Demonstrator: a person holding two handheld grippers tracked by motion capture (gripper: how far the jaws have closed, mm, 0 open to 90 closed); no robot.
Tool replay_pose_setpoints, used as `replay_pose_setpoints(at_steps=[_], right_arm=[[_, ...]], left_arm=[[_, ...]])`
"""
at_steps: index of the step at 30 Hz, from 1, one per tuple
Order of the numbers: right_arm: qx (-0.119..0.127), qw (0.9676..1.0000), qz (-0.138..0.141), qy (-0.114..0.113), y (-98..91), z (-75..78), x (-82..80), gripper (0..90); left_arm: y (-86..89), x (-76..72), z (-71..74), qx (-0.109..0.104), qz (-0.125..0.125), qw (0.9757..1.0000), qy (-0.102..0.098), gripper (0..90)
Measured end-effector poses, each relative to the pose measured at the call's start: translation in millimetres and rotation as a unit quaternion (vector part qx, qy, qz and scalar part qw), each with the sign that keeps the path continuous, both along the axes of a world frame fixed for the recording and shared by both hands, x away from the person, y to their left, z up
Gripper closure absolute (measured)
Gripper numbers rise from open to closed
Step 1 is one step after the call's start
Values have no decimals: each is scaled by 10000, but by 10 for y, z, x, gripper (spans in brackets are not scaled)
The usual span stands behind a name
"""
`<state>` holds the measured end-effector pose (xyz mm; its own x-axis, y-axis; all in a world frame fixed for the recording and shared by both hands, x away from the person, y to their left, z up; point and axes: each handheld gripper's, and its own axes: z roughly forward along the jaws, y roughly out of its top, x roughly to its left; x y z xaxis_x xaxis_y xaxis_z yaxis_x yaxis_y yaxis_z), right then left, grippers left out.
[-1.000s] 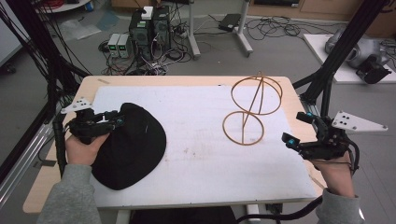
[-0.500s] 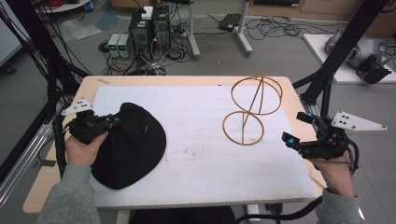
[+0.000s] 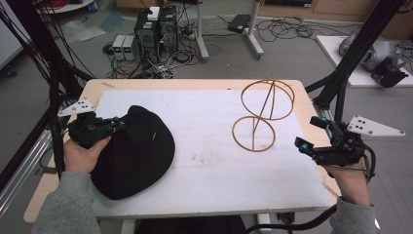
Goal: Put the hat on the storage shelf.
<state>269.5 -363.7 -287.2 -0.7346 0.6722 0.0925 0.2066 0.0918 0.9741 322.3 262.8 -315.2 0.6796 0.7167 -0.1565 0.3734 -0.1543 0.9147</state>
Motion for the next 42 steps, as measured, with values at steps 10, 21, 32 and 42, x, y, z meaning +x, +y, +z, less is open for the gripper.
replay_pose_setpoints(at_steps=[10, 21, 32, 42], right_arm=[[88, 9999, -39, 38, -47, 16, -17, 19], [34, 9999, -53, 110, -86, -17, 20, 19], [13, 9998, 158, 99, -26, 5, 15, 19], [-82, 9995, 300, 100, 14, -3, 39, 19]], left_arm=[[-147, -75, 350, 45, -221, 9994, -257, 878], [-255, -122, 623, -89, -496, 9977, -450, 878], [-358, -130, 795, 14, -604, 9966, -568, 879], [-436, -73, 918, -126, -792, 9953, -541, 880]])
